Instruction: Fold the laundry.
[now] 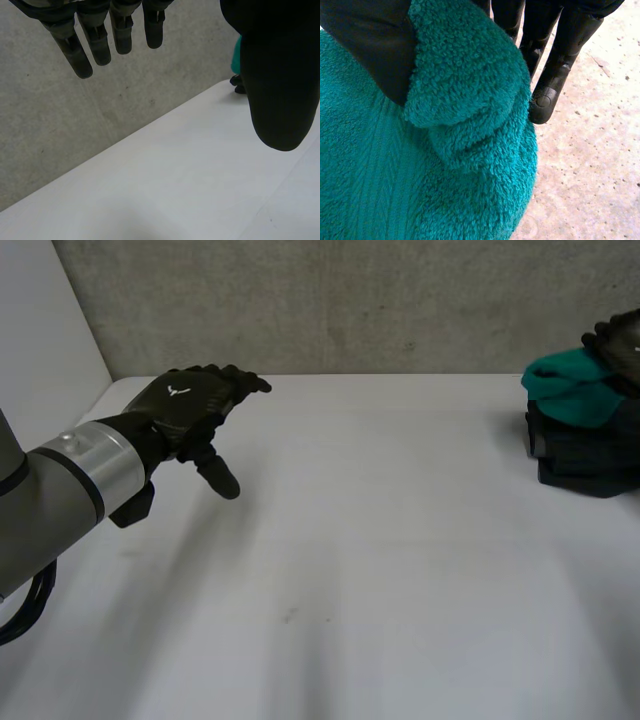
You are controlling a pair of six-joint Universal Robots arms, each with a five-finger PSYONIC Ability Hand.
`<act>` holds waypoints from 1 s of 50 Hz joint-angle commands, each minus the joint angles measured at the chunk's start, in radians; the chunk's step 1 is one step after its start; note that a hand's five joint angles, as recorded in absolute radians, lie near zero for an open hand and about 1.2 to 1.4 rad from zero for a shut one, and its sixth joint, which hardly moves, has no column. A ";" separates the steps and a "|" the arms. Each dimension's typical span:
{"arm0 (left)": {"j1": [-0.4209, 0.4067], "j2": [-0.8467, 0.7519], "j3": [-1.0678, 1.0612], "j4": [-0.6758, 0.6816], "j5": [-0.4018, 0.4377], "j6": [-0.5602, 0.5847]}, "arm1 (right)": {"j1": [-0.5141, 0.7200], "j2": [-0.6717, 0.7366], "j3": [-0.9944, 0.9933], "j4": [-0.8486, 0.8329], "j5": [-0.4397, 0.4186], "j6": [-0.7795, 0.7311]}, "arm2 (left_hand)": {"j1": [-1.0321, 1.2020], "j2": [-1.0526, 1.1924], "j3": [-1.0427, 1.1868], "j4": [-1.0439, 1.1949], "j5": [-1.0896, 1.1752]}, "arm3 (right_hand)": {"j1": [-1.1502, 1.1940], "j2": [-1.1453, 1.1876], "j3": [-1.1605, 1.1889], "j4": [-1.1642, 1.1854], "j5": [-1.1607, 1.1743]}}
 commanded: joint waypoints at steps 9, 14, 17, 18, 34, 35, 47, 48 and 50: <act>-0.010 0.004 -0.003 -0.001 -0.021 -0.007 | -0.117 0.169 -0.050 -0.369 -0.081 0.334 | -0.014 -0.028 -0.033 -0.028 -0.044 | 0.537 0.247 0.267 0.209 0.316; -0.013 0.004 -0.004 -0.001 -0.021 -0.020 | -0.122 0.189 -0.022 -0.368 -0.139 0.351 | -0.014 -0.028 -0.033 -0.028 -0.044 | 0.537 0.247 0.267 0.209 0.316; -0.013 0.003 -0.004 -0.001 -0.021 -0.026 | -0.135 0.176 0.041 -0.365 -0.178 0.358 | -0.014 -0.028 -0.033 -0.028 -0.044 | 0.537 0.247 0.267 0.209 0.316; -0.013 0.003 -0.004 -0.001 -0.021 -0.026 | -0.142 0.173 0.058 -0.365 -0.184 0.361 | -0.014 -0.028 -0.033 -0.028 -0.044 | 0.537 0.247 0.267 0.209 0.316; -0.033 0.009 0.003 -0.001 -0.021 -0.026 | -0.251 -0.052 0.207 -0.133 -0.064 0.434 | -0.014 -0.028 -0.033 -0.028 -0.044 | -0.685 -0.975 -0.955 -1.013 -0.905; -0.036 0.011 0.003 -0.001 -0.021 -0.026 | -0.255 -0.078 0.199 -0.088 -0.060 0.430 | -0.014 -0.028 -0.033 -0.028 -0.044 | -0.685 -0.975 -0.955 -1.013 -0.905; -0.038 0.023 -0.017 -0.004 -0.019 -0.024 | -0.283 -0.259 0.138 0.152 0.031 0.354 | -0.014 -0.028 -0.033 -0.028 -0.044 | -0.685 -0.975 -0.955 -1.013 -0.905; -0.038 0.026 -0.018 -0.004 -0.019 -0.024 | -0.283 -0.268 0.128 0.169 0.040 0.329 | -0.014 -0.028 -0.033 -0.028 -0.044 | -0.685 -0.975 -0.955 -1.013 -0.905; -0.036 0.037 -0.023 -0.004 -0.018 -0.026 | -0.281 -0.285 0.093 0.234 0.078 0.239 | -0.015 -0.029 -0.034 -0.029 -0.045 | -0.685 -0.975 -0.955 -1.013 -0.905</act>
